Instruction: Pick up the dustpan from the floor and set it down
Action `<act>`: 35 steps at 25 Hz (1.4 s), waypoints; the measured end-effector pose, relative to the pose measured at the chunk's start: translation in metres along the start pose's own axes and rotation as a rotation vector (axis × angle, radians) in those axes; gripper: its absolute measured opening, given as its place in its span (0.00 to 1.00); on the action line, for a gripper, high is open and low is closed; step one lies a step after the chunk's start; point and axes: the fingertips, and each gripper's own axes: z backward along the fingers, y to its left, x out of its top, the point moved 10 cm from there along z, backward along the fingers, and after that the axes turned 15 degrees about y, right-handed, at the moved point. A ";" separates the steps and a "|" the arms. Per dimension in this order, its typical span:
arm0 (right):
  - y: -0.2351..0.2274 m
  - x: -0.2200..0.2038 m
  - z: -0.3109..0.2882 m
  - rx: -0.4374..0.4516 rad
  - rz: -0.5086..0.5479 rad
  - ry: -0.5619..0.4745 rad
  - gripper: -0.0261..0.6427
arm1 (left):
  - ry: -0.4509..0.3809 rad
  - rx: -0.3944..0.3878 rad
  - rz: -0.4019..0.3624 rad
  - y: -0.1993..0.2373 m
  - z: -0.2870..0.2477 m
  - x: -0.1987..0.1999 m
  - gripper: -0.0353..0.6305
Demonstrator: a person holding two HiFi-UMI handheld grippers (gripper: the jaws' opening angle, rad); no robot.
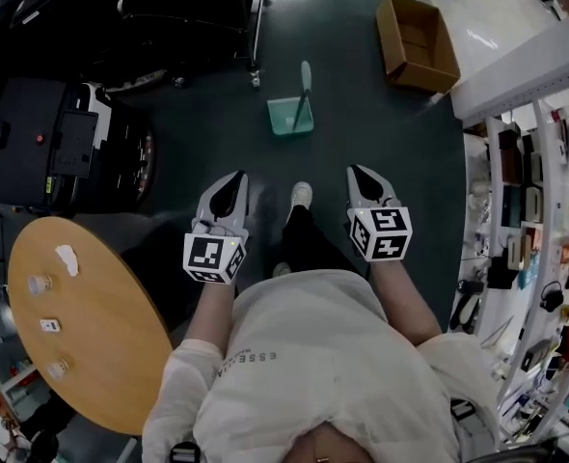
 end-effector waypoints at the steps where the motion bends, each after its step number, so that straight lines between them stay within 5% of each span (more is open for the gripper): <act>1: -0.008 0.011 -0.013 0.000 0.006 0.009 0.03 | 0.008 -0.002 0.008 0.006 -0.016 0.006 0.08; 16: -0.095 0.151 -0.176 0.045 0.036 0.118 0.03 | 0.084 -0.001 0.026 0.089 -0.195 0.088 0.08; 22: -0.094 0.172 -0.233 0.004 -0.006 0.130 0.03 | 0.147 -0.031 0.056 0.132 -0.246 0.086 0.08; 25: -0.089 0.179 -0.266 -0.020 -0.036 0.154 0.10 | 0.191 -0.066 0.060 0.158 -0.275 0.086 0.08; 30: -0.084 0.173 -0.331 -0.010 -0.077 0.292 0.16 | 0.216 -0.143 0.041 0.190 -0.317 0.085 0.08; 35: -0.097 0.152 -0.409 -0.063 -0.131 0.412 0.24 | 0.229 -0.130 0.018 0.220 -0.359 0.072 0.08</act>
